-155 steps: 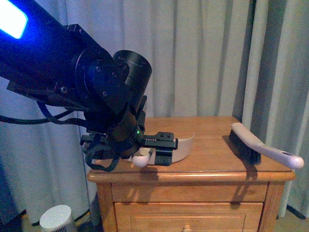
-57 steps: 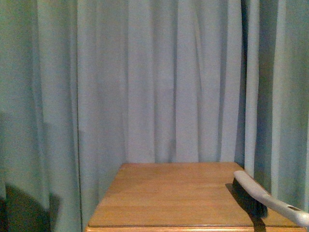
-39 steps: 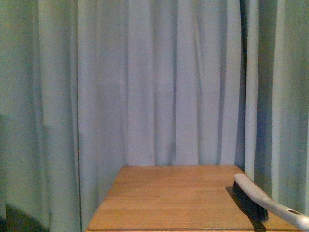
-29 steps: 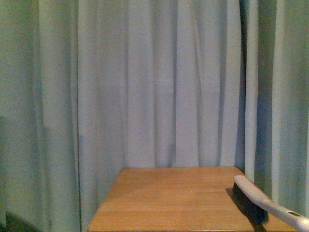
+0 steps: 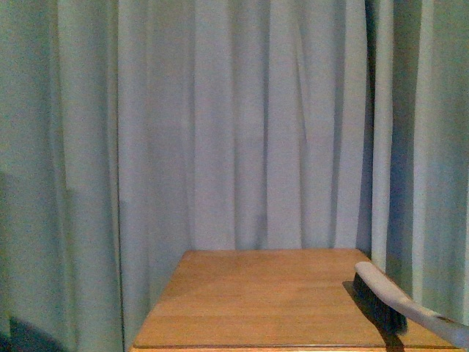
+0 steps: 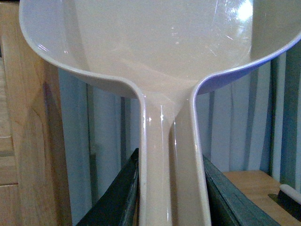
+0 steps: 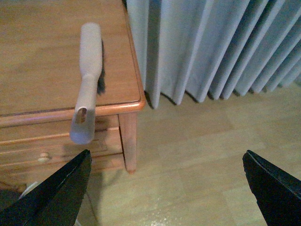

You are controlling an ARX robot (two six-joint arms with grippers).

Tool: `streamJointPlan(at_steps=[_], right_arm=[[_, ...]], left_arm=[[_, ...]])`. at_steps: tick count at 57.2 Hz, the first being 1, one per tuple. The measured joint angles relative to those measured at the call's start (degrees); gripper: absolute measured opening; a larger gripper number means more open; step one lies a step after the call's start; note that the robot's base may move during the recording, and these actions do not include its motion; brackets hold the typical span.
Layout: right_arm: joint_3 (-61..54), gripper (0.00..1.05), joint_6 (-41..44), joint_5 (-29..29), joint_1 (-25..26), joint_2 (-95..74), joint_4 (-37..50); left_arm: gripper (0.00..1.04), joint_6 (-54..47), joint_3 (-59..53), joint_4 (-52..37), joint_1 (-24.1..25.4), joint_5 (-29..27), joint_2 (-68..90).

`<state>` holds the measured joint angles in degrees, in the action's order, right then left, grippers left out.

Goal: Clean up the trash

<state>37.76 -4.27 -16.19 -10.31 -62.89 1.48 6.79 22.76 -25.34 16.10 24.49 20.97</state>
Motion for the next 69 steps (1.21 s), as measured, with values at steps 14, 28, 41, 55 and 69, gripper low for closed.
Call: streamJointPlan(at_steps=[14, 28, 41, 55, 69], right_arm=[[25.4, 0.97, -7.6, 1.3, -1.0, -24.3, -13.9], [38.8, 0.97, -16.7, 2.7, -4.1, -41.2, -19.1], [43.1, 0.97, -19.3, 2.4, -4.6, -47.3, -19.3], [43.4, 0.97, -20.7, 3.0, -4.5, -50.3, -18.8], [43.4, 0.8, -20.7, 3.5, -4.1, -51.7, -17.2]], left_arm=[[0.28, 0.0, 0.0, 0.0, 0.0, 0.0, 0.0], [0.28, 0.0, 0.0, 0.0, 0.0, 0.0, 0.0], [0.28, 0.0, 0.0, 0.0, 0.0, 0.0, 0.0], [0.28, 0.0, 0.0, 0.0, 0.0, 0.0, 0.0], [0.28, 0.0, 0.0, 0.0, 0.0, 0.0, 0.0]])
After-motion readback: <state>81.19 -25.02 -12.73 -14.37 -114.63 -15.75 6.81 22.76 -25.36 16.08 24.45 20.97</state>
